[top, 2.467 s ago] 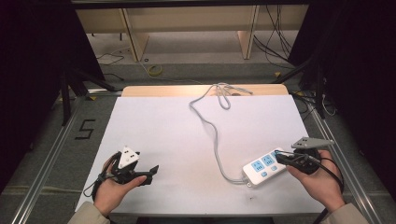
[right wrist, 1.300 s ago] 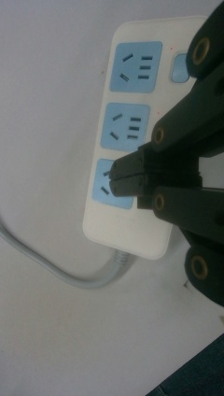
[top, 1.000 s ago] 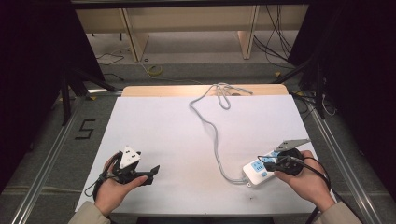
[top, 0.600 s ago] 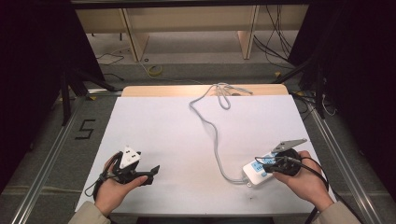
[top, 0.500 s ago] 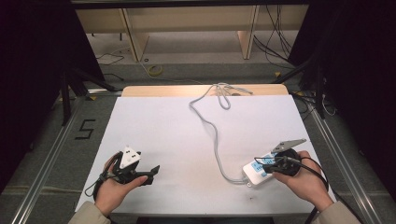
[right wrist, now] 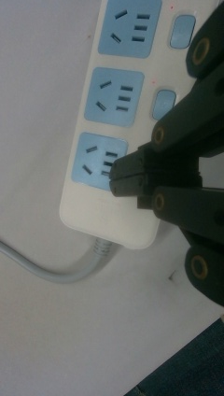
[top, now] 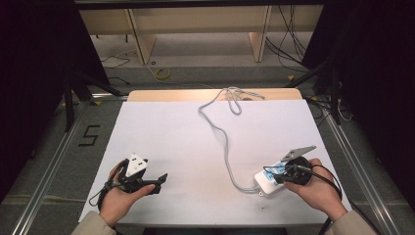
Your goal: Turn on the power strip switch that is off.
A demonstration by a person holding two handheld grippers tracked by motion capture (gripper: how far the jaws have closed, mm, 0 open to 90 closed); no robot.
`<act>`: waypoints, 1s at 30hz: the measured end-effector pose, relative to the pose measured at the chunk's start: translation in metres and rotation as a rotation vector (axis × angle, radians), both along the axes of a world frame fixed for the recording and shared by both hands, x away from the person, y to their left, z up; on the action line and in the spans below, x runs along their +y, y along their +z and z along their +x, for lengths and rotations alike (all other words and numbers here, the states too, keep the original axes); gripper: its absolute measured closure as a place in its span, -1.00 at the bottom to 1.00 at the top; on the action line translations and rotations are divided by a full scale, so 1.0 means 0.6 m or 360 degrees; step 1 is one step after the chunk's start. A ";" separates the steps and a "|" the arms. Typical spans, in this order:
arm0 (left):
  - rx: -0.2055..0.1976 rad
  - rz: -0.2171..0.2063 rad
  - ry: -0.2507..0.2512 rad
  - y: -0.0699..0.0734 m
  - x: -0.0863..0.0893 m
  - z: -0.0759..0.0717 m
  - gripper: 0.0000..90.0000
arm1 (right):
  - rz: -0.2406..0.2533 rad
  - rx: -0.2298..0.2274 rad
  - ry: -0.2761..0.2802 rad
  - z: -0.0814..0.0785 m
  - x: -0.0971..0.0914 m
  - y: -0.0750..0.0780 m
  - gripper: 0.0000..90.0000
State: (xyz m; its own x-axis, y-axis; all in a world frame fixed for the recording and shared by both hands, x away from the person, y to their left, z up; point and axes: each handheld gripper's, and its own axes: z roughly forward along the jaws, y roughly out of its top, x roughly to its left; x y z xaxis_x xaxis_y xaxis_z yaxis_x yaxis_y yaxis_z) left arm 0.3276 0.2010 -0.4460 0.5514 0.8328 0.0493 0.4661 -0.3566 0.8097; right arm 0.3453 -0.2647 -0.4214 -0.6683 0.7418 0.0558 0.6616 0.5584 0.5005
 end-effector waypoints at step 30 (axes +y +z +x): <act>-0.0003 0.0003 -0.0001 0.000 -0.001 0.000 -0.66 | -0.0135 0.0037 0.0020 0.007 0.012 -0.011 1.00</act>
State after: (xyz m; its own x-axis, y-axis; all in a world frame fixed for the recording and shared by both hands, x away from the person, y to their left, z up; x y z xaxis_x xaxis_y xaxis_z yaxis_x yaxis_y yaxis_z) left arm 0.3277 0.2005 -0.4461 0.5520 0.8322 0.0520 0.4643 -0.3586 0.8098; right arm 0.3497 -0.2577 -0.4278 -0.6770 0.7360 0.0086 0.6649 0.6066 0.4358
